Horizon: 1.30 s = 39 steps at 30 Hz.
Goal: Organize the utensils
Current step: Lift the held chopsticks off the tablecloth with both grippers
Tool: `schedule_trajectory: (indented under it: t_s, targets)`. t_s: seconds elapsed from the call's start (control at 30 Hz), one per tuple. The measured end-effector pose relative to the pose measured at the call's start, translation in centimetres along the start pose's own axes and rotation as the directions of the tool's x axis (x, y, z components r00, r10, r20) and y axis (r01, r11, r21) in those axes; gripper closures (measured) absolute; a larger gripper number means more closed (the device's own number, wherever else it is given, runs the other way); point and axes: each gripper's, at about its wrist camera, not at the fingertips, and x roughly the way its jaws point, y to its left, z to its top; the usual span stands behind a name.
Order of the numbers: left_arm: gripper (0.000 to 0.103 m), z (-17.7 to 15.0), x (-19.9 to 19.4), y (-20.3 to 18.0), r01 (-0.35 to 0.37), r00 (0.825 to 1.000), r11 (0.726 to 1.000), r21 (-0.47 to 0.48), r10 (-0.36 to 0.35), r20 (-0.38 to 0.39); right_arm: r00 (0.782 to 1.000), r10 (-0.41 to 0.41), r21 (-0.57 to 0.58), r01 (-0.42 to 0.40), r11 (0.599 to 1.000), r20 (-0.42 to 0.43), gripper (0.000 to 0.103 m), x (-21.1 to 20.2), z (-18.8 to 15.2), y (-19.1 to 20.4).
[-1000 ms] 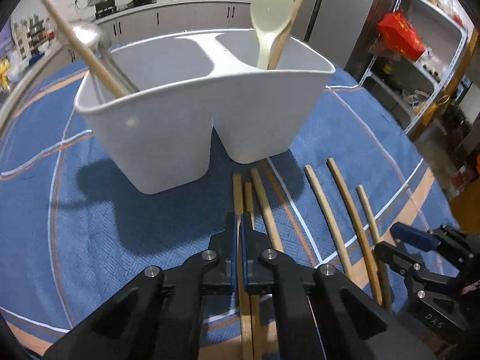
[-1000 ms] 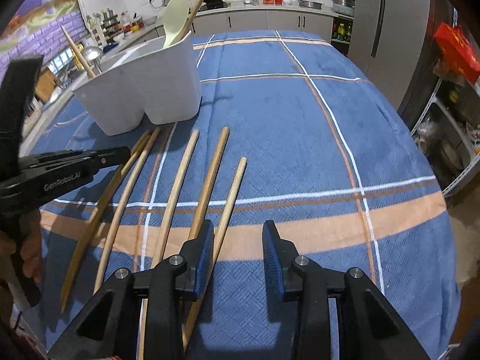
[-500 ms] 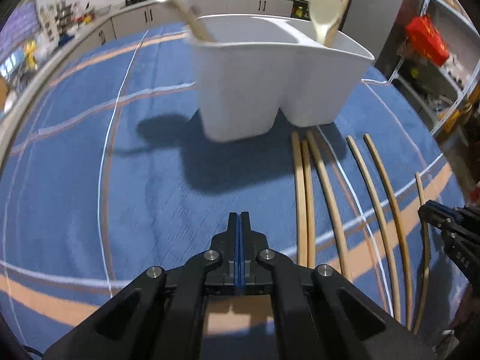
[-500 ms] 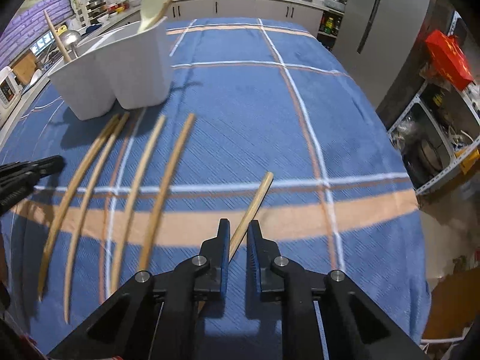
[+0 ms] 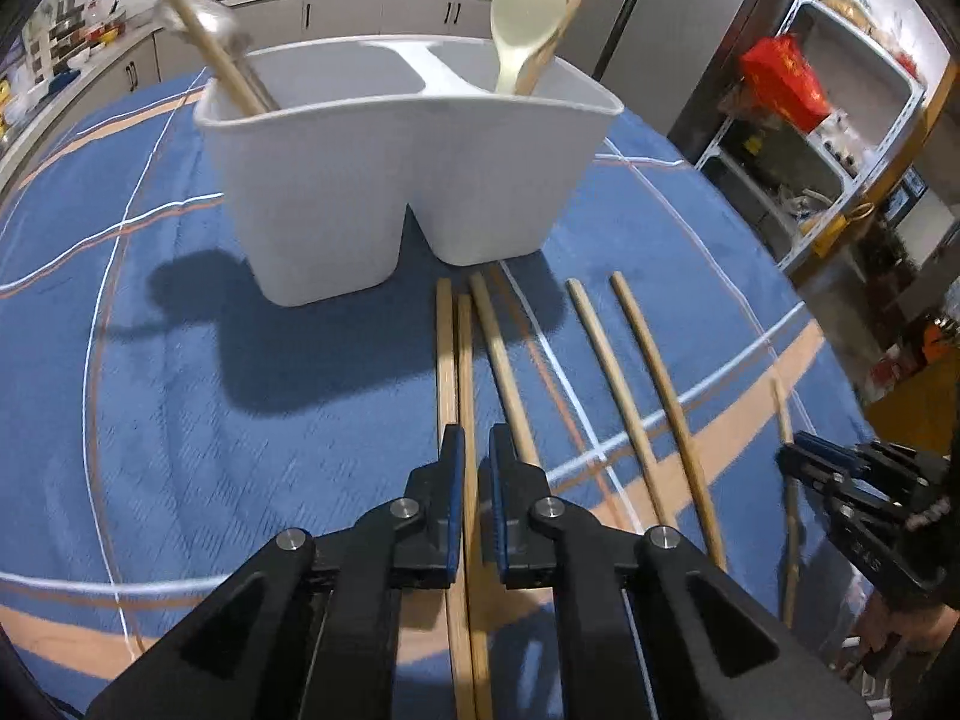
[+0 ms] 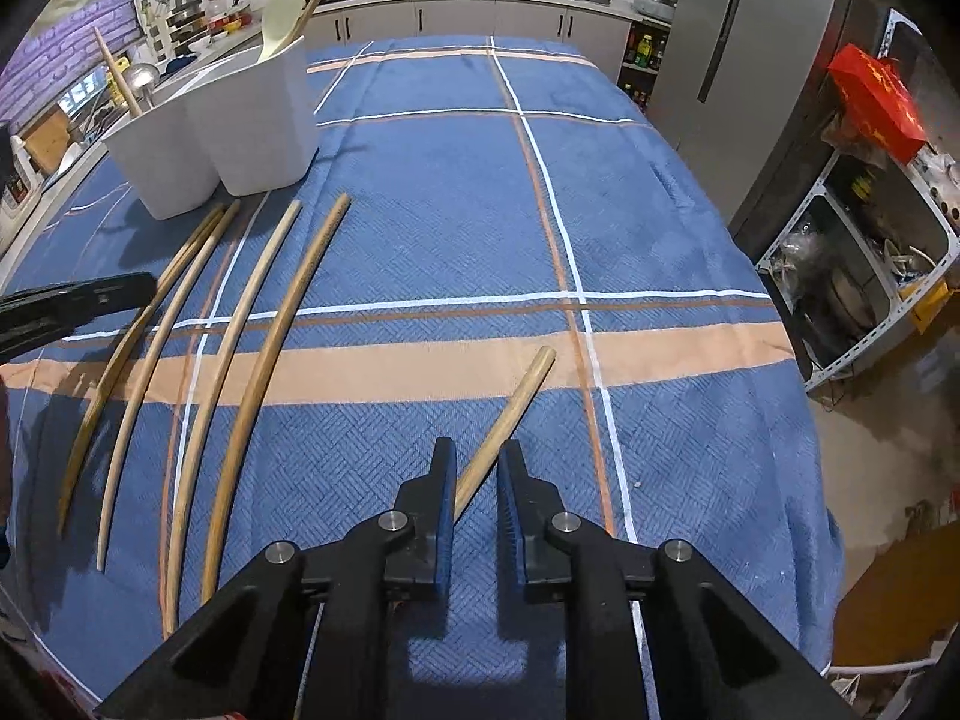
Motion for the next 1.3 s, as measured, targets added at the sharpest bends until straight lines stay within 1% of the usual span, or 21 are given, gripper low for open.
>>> schedule_trajectory:
  t_s: [0.07, 0.1, 0.13, 0.2, 0.23, 0.27, 0.37, 0.5, 0.63, 0.73, 0.8, 0.87, 0.93, 1.07, 1.13, 1.2, 1.23, 1.3]
  targets:
    - [0.096, 0.7, 0.5, -0.5, -0.046, 0.999, 0.999, 0.016, 0.046, 0.002, 1.000, -0.002, 0.002, 0.002, 1.000, 0.003, 0.088, 0.0, -0.1, 0.0]
    - [0.096, 1.1, 1.0, -0.6, -0.094, 0.996, 0.995, 0.025, 0.094, 0.000, 1.000, -0.003, 0.002, 0.003, 1.000, 0.004, 0.088, -0.1, -0.2, 0.0]
    - [0.099, 1.2, 1.0, -0.7, -0.128, 0.992, 0.991, 0.029, 0.128, 0.000, 1.000, -0.004, 0.002, 0.004, 1.000, 0.004, 0.088, -0.1, -0.2, 0.0]
    - [0.099, 1.4, 1.1, -0.4, -0.135, 0.991, 0.991, 0.005, 0.135, -0.014, 1.000, -0.006, 0.006, 0.006, 1.000, 0.000, 0.088, 0.0, -0.1, 0.0]
    - [0.099, 1.3, 0.8, 0.0, -0.148, 0.989, 0.989, 0.003, 0.148, -0.015, 1.000, -0.005, 0.008, 0.005, 1.000, -0.002, 0.088, 0.0, 0.0, 0.0]
    - [0.099, 1.2, 0.6, 0.0, -0.177, 0.984, 0.984, 0.010, 0.177, -0.012, 1.000, -0.004, 0.009, 0.004, 1.000, -0.002, 0.088, 0.0, 0.0, 0.0]
    - [0.099, 0.8, 0.0, 0.6, -0.208, 0.978, 0.978, 0.011, 0.208, -0.007, 1.000, -0.002, 0.004, 0.002, 1.000, 0.000, 0.088, 0.0, 0.1, -0.1]
    - [0.099, -1.1, -1.3, 2.5, -0.184, 0.983, 0.981, -0.058, 0.183, -0.021, 1.000, 0.012, -0.014, -0.012, 1.000, -0.015, 0.088, 0.0, 0.1, -0.2]
    - [0.099, -4.4, -3.8, 4.5, -0.144, 0.990, 0.977, -0.160, 0.140, -0.036, 0.994, 0.096, -0.041, -0.098, 0.994, -0.050, 0.089, -0.3, -0.2, -0.9]
    - [0.099, -7.2, -5.5, 5.2, -0.103, 0.995, 0.963, -0.248, 0.095, -0.043, 0.983, 0.170, -0.036, -0.172, 0.984, -0.071, 0.090, -0.6, -0.8, -2.1]
    - [0.099, -8.7, -6.3, 5.1, -0.089, 0.996, 0.955, -0.285, 0.082, -0.035, 0.975, 0.206, -0.022, -0.208, 0.978, -0.085, 0.090, -0.6, -0.9, -3.0]
    - [0.099, -9.6, -6.8, 5.0, -0.082, 0.997, 0.951, -0.299, 0.078, -0.024, 0.970, 0.222, -0.015, -0.224, 0.974, -0.096, 0.090, -0.5, -0.9, -3.5]
    - [0.098, -10.1, -7.1, 5.0, -0.080, 0.997, 0.950, -0.303, 0.079, -0.016, 0.970, 0.215, -0.016, -0.218, 0.976, -0.110, 0.090, -0.4, -0.6, -3.3]
    - [0.097, -10.1, -6.9, 5.2, -0.075, 0.997, 0.951, -0.300, 0.067, -0.039, 0.979, 0.144, -0.054, -0.153, 0.987, -0.147, 0.088, -0.3, -0.1, -1.7]
    - [0.097, -9.6, -6.7, 5.2, -0.075, 0.996, 0.956, -0.283, 0.060, -0.060, 0.979, 0.117, -0.063, -0.129, 0.990, -0.166, 0.083, -0.1, 0.2, -1.0]
    - [0.097, -8.9, -6.3, 5.6, -0.076, 0.995, 0.961, -0.266, 0.057, -0.076, 0.979, 0.088, -0.079, -0.104, 0.991, -0.183, 0.073, 0.1, 0.5, -0.2]
    - [0.097, -8.5, -6.1, 5.6, -0.078, 0.995, 0.964, -0.255, 0.058, -0.087, 0.980, 0.068, -0.093, -0.087, 0.992, -0.189, 0.072, 0.2, 0.6, 0.3]
    - [0.097, -7.9, -5.7, 5.6, -0.084, 0.993, 0.969, -0.231, 0.062, -0.104, 0.976, 0.064, -0.105, -0.087, 0.991, -0.206, 0.072, 0.4, 1.0, 1.1]
